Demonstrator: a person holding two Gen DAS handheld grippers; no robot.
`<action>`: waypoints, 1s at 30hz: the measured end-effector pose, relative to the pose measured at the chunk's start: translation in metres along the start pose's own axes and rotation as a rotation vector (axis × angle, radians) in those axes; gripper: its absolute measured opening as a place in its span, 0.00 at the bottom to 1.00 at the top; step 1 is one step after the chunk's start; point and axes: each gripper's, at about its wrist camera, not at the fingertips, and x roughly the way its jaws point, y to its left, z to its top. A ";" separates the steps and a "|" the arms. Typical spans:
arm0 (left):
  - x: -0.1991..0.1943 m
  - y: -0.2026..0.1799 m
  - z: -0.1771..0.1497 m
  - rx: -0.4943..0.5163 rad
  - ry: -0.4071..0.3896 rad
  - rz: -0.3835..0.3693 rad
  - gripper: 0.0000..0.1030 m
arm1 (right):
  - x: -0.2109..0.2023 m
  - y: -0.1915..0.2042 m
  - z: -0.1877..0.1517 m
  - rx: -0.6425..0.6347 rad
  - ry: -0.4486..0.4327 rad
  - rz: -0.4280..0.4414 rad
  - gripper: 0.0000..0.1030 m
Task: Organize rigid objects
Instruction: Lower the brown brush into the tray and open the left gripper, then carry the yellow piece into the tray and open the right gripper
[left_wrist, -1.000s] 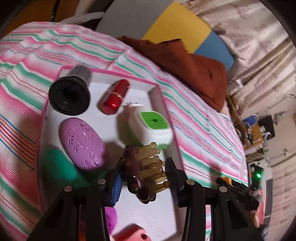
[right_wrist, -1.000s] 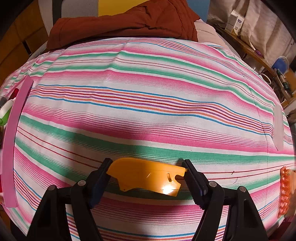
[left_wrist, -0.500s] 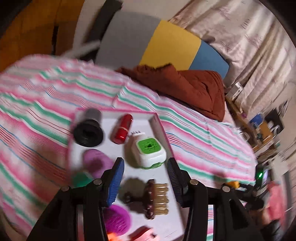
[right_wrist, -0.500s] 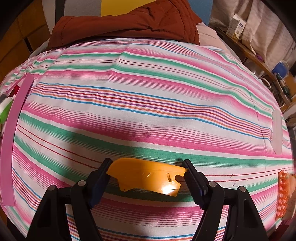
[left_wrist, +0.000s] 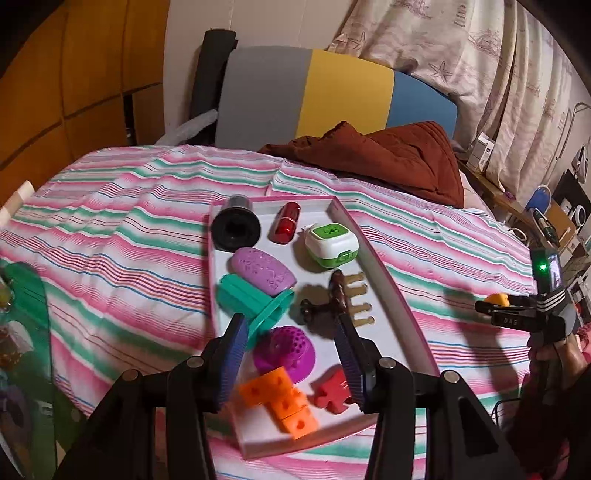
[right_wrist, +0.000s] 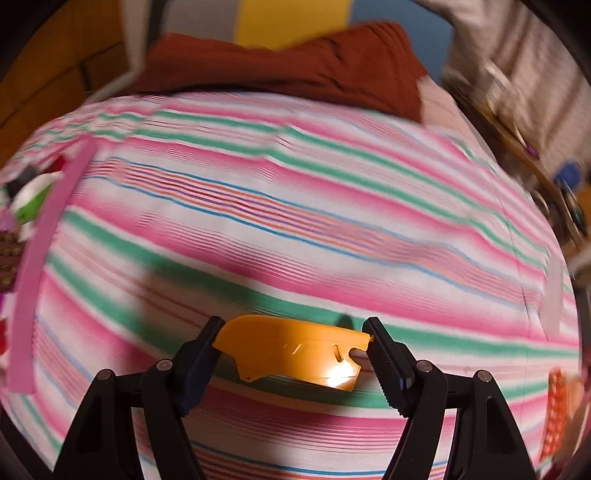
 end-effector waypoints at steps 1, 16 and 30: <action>-0.003 0.001 -0.001 0.000 -0.005 0.005 0.47 | -0.006 0.009 0.000 -0.017 -0.019 0.034 0.74; -0.005 0.016 -0.008 -0.027 0.005 0.013 0.47 | -0.097 0.174 -0.005 -0.437 -0.155 0.428 0.74; -0.008 0.048 -0.016 -0.096 0.004 0.044 0.47 | -0.059 0.252 -0.007 -0.694 0.001 0.434 0.74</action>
